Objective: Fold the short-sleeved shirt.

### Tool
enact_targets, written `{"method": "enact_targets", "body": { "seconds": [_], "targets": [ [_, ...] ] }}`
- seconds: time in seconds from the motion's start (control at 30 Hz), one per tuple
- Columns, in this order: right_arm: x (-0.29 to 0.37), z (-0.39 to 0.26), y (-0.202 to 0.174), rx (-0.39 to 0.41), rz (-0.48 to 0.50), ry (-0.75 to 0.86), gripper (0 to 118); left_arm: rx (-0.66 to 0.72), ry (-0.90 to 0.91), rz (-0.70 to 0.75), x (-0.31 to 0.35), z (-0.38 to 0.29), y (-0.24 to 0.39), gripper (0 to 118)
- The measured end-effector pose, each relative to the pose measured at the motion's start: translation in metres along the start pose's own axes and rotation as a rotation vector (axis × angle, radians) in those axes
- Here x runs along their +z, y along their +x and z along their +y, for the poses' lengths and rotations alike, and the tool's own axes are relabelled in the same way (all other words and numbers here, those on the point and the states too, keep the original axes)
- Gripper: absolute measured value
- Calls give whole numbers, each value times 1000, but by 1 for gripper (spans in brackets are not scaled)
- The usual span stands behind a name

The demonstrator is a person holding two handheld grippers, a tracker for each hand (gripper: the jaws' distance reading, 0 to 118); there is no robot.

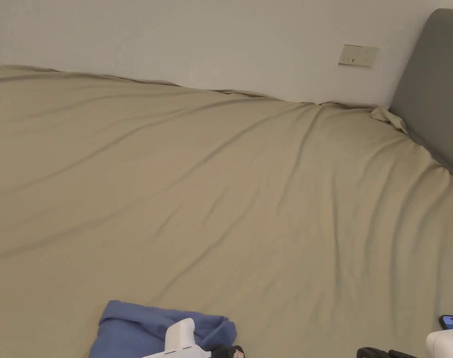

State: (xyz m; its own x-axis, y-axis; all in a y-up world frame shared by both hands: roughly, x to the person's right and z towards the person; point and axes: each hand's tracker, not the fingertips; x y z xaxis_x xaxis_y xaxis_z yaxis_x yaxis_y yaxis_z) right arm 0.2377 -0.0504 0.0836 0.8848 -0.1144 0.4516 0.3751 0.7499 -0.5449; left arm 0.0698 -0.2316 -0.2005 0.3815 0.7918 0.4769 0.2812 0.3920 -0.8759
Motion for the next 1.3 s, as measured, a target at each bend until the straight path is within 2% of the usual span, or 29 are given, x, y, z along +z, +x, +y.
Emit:
{"method": "enact_targets", "body": {
  "seconds": [0.07,0.13,0.23,0.37,0.43,0.5,0.53,0.6,0.67,0.7,0.73,0.77,0.83,0.87,0.9,0.97,1.03,1.07,1.1,1.13,1.2,1.23,1.3],
  "targets": [
    [1,1,-2,6,9,1,5,81,13,-73,26,3,12,1],
    [-1,5,-5,13,37,12,5,54,80,-174,67,3,27,1],
    [-17,13,-18,12,192,46,5,-33,210,-273,148,7,36,1],
    [-71,18,-52,37,443,12,5,-48,381,-76,228,22,-7,1],
    [-106,16,-73,84,605,-2,5,38,405,63,246,34,-42,1],
    [-146,11,-91,116,770,-27,5,122,403,107,257,43,-74,1],
    [-164,9,-95,104,837,-73,5,134,407,113,259,46,-83,1],
    [-200,3,-106,81,898,-157,5,147,412,122,253,53,-85,2],
    [-226,0,-109,78,877,-202,5,158,391,95,242,57,-85,11],
    [-242,-1,-109,55,883,-251,5,155,369,53,233,58,-82,15],
    [-253,-2,-107,29,846,-265,5,146,337,17,225,59,-83,18],
    [-265,-3,-102,-10,825,-262,5,149,308,30,214,59,-82,24],
    [-278,-1,-84,-198,813,-296,5,133,225,56,197,60,-98,53],
    [-280,-1,-73,-281,780,-244,5,123,186,66,187,57,-98,72],
    [-278,-1,-61,-340,731,-187,5,115,132,59,176,55,-98,84],
    [-286,-5,-44,-448,660,-236,4,96,73,62,161,47,-99,86],
    [-288,-10,-40,-414,681,-237,4,27,133,121,157,43,-97,89],
    [-286,-9,-43,-409,709,-229,4,31,137,80,159,43,-99,89],
    [-287,-7,-45,-407,698,-235,4,43,129,84,160,42,-99,89],
    [-289,-7,-45,-406,696,-244,4,49,127,88,161,43,-98,83],
    [-288,-6,-47,-399,699,-249,4,26,59,135,157,45,-94,40],
    [-288,-6,-47,-399,699,-250,4,6,-2,185,152,47,-92,39],
    [-287,-7,-47,-398,698,-243,4,32,15,151,153,45,-92,37]
  ]
}}
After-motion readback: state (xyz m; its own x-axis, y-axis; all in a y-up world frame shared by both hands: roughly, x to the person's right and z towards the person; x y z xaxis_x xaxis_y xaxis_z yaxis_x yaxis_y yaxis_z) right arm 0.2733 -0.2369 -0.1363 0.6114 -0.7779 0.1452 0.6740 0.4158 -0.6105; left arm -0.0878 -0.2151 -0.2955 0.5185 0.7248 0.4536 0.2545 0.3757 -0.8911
